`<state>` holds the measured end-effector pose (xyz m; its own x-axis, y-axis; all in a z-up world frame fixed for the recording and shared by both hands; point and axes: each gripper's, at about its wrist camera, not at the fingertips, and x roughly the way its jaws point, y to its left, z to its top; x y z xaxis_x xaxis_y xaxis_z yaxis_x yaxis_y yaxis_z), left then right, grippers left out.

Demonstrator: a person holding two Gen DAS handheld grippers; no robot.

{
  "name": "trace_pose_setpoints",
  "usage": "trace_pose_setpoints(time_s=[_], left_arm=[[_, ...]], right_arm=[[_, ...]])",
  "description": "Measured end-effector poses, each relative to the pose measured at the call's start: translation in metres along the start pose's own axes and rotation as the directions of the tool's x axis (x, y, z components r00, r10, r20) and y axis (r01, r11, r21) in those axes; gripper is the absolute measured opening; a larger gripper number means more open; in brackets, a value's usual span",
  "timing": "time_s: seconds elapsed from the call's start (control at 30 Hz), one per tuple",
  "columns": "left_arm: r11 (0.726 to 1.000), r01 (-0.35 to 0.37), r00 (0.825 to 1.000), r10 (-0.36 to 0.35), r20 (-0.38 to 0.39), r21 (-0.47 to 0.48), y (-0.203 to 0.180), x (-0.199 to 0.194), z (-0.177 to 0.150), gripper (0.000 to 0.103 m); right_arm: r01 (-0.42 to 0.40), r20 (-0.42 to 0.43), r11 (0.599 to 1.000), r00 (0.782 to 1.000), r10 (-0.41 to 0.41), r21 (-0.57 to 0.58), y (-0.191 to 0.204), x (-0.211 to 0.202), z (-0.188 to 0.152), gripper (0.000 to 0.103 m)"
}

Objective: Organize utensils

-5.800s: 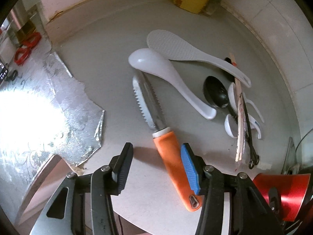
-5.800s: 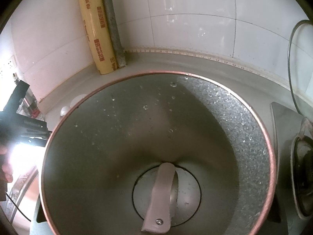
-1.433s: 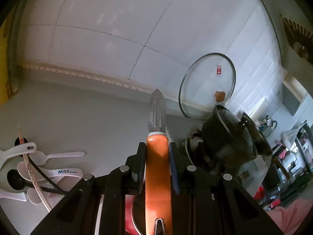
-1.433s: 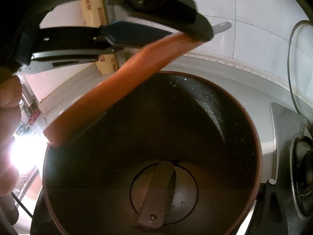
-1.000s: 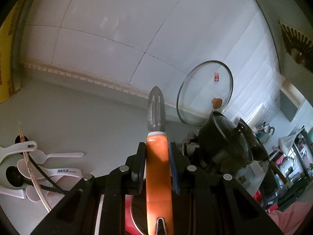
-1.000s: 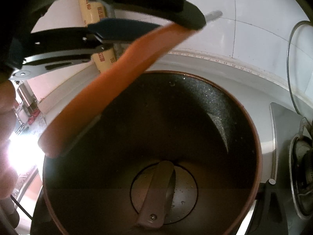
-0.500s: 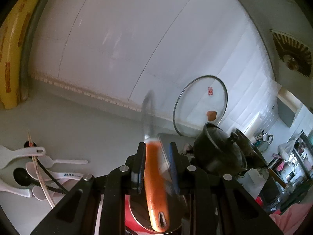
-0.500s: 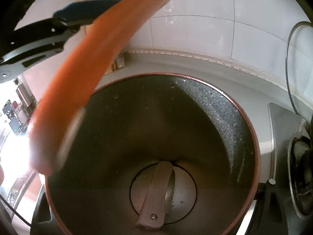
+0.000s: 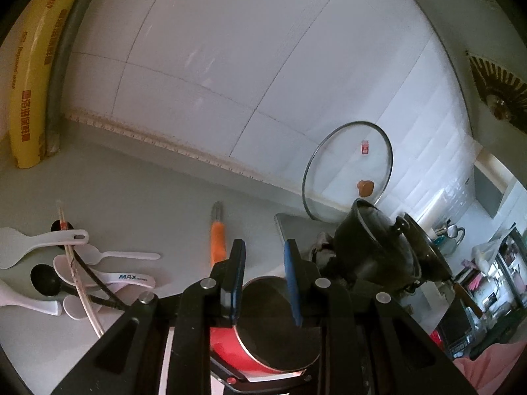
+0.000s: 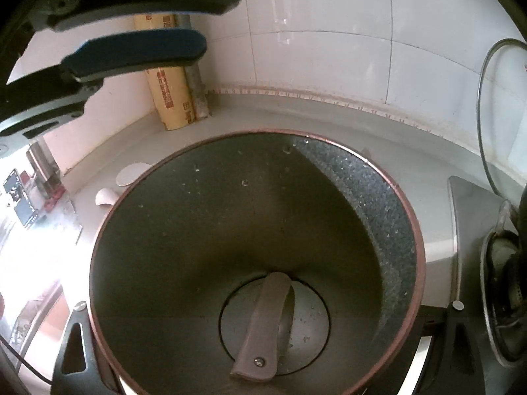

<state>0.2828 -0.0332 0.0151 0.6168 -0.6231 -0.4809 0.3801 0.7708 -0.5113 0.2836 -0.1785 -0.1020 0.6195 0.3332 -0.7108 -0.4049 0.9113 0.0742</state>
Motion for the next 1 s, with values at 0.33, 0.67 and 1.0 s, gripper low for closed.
trace_pose_setpoints(time_s=[0.33, 0.67, 1.0], left_arm=[[0.987, -0.161, 0.948, 0.150, -0.282, -0.017, 0.036, 0.043, 0.020, 0.041], [0.962, -0.231, 0.799, 0.273, -0.536, 0.145, 0.026, 0.148, 0.064, 0.042], [0.914, -0.250, 0.623, 0.403, -0.670, 0.318, 0.008, 0.284, 0.084, 0.042]], right_arm=[[0.028, 0.024, 0.999, 0.999, -0.029, 0.023, -0.009, -0.009, 0.001, 0.091], [0.131, 0.021, 0.986, 0.991, -0.134, 0.102, -0.053, -0.012, 0.000, 0.091], [0.154, 0.010, 0.980, 0.988, -0.156, 0.127, -0.091, -0.017, 0.001, 0.091]])
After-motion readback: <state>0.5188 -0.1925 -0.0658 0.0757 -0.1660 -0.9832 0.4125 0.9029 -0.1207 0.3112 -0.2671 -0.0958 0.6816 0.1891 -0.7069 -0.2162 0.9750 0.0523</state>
